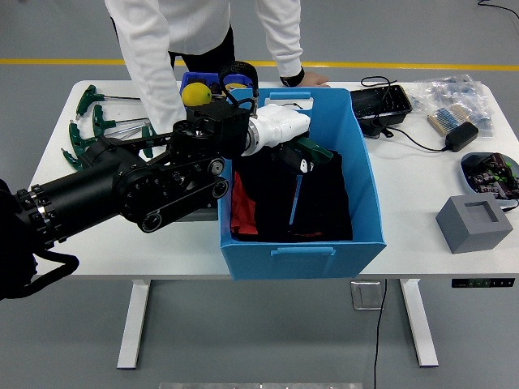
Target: Lift tool from toolbox,place it in box,lift tool from toolbox,place it in box
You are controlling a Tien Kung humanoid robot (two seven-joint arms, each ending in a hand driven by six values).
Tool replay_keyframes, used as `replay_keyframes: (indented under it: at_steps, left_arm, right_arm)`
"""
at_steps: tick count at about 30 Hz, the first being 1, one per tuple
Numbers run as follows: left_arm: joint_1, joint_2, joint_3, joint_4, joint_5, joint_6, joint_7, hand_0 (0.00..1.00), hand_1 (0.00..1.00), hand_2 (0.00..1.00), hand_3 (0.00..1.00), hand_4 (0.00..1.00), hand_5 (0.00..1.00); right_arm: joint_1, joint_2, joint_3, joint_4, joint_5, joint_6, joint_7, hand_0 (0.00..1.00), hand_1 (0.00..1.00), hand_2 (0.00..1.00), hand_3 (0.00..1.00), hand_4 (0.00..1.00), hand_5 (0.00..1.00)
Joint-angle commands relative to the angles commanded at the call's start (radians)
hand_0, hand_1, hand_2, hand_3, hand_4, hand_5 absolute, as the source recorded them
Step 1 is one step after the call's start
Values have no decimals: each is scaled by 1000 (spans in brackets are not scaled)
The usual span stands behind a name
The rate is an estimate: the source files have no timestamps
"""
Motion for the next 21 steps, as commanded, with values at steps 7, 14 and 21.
replay_keyframes:
  at_steps: [7, 14, 21]
  left_arm:
    - [1, -6, 12, 15, -8, 29, -40, 331, 262, 264, 394, 730, 440]
    - [3, -22, 18, 46, -4, 101, -105, 465, 496, 513, 552, 828, 538]
    - [-1, -32, 3, 67, 12, 157, -147, 521, 566, 615, 615, 862, 570]
  right_arm:
    - [2, -2, 4, 0, -7, 0, 0, 682, 668, 732, 577, 777, 692]
    - [5, -2, -2, 0, -4, -1, -1, 682, 668, 732, 576, 778, 693]
    - [7, -3, -7, 0, 1, -2, 0, 686, 668, 733, 576, 778, 693]
